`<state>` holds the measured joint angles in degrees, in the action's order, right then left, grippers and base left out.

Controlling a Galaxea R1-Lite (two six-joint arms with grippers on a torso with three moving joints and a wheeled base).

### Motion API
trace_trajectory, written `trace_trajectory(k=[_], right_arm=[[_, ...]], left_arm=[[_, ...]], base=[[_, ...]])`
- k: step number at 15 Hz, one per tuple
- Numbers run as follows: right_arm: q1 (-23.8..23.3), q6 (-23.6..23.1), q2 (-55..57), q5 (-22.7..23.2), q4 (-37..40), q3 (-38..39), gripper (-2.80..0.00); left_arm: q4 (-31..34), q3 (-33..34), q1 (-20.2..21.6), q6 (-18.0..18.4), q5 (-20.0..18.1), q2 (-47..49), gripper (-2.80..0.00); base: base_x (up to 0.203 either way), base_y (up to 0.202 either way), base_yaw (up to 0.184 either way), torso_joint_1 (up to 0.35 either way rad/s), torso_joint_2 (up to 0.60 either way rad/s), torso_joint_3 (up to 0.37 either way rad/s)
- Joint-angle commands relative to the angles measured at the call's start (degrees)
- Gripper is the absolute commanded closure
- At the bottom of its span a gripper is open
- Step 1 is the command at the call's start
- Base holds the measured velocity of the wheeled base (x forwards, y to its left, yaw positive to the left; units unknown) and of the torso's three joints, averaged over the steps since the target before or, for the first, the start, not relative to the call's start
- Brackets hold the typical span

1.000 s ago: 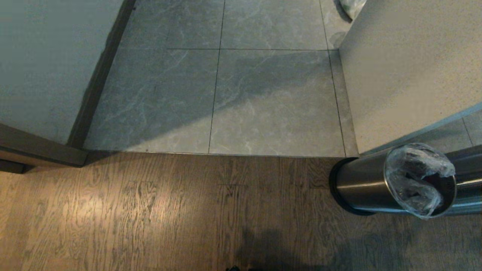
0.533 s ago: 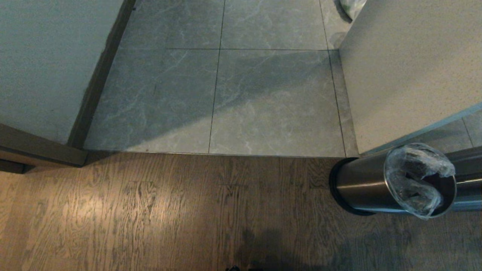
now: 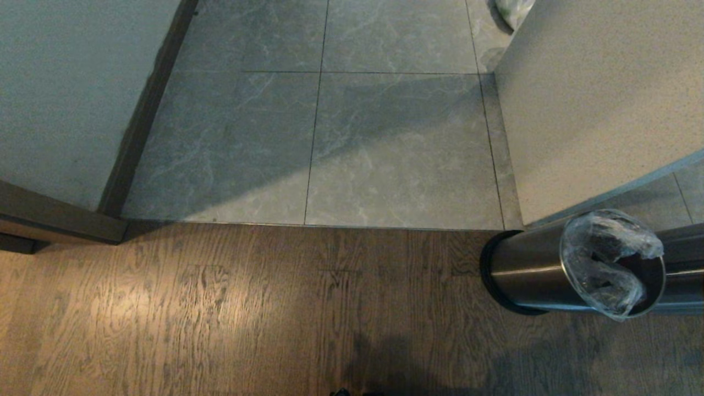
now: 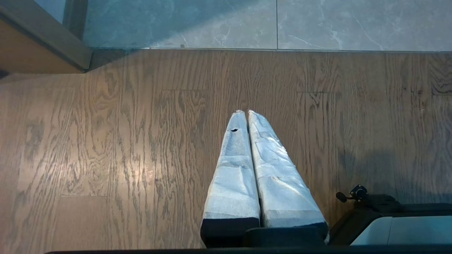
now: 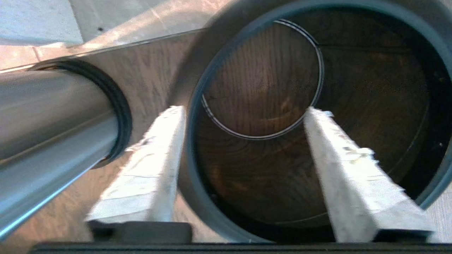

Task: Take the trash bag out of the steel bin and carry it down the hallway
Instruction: Place the outer trash can on the ground, then pick up the trash bag

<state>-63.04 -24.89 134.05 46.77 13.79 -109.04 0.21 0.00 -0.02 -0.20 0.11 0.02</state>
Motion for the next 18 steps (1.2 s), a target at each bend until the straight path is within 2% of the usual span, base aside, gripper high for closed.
trace_trajectory(k=[1,5,6,9,14,16,18], right_arm=[[-0.4,0.1,-5.4,0.3,3.2,2.3,-2.8],[-0.4,0.2,-19.4,0.7,15.6,15.5,-2.8],[0.0,0.2,-22.8,1.0,18.1,18.2,0.0],[5.8,0.0,-30.9,2.3,22.1,25.3,0.0],[16.4,0.0,-40.9,1.8,25.8,34.9,0.0],[18.8,0.5,-42.5,-2.6,26.1,35.4,0.0],[21.4,3.4,-43.7,-6.0,27.4,35.5,0.0]], left_arm=[[0.0,0.0,-0.1,0.0,0.1,0.0,0.0],[0.0,0.0,0.0,0.0,0.1,0.0,0.0],[0.0,0.0,0.0,0.0,0.1,0.0,0.0],[0.0,0.0,0.0,0.0,0.1,0.0,0.0],[0.0,0.0,0.0,0.0,0.1,0.0,0.0],[0.0,0.0,0.0,0.0,0.1,0.0,0.0],[0.0,0.0,0.0,0.0,0.1,0.0,0.0]], base=[[0.0,0.0,0.0,0.0,0.0,0.0],[0.0,0.0,0.0,0.0,0.0,0.0],[0.0,0.0,0.0,0.0,0.0,0.0],[0.0,0.0,0.0,0.0,0.0,0.0],[0.0,0.0,0.0,0.0,0.0,0.0],[0.0,0.0,0.0,0.0,0.0,0.0],[0.0,0.0,0.0,0.0,0.0,0.0]])
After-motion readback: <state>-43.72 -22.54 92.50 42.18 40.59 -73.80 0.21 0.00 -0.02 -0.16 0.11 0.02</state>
